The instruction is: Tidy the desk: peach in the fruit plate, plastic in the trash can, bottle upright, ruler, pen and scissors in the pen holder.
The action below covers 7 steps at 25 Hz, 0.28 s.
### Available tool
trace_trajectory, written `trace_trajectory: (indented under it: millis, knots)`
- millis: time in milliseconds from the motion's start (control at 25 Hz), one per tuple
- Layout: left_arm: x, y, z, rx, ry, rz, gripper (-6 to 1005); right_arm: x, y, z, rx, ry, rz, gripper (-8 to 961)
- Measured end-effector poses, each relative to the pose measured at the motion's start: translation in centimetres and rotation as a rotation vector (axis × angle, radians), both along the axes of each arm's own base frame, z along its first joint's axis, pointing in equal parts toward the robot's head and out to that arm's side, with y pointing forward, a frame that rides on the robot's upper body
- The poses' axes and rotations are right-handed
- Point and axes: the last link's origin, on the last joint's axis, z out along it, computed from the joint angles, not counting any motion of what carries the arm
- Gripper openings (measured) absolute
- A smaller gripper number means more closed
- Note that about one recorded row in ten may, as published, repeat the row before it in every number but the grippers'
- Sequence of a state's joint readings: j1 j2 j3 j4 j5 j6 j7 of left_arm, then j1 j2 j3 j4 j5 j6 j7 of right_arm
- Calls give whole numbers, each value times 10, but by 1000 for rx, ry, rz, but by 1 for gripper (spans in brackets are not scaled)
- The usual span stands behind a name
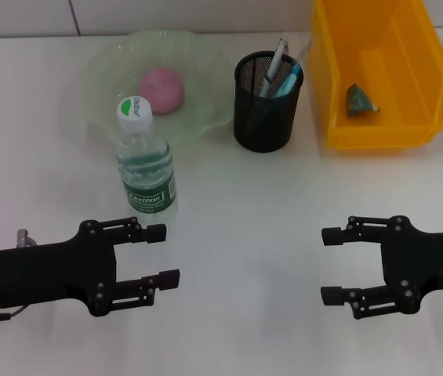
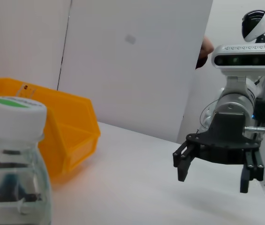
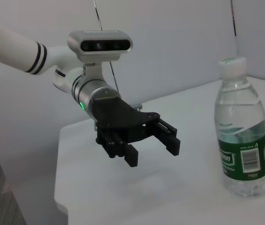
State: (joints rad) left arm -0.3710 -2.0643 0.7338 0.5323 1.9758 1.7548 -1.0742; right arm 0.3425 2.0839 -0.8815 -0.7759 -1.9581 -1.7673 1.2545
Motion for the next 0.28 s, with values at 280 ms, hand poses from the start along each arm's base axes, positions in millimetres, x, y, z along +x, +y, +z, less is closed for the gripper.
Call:
trace_trajectory:
  millis: [280]
  knots:
    - [0, -2, -2, -8, 0, 1, 677, 2, 1, -2, 19, 1, 8, 833]
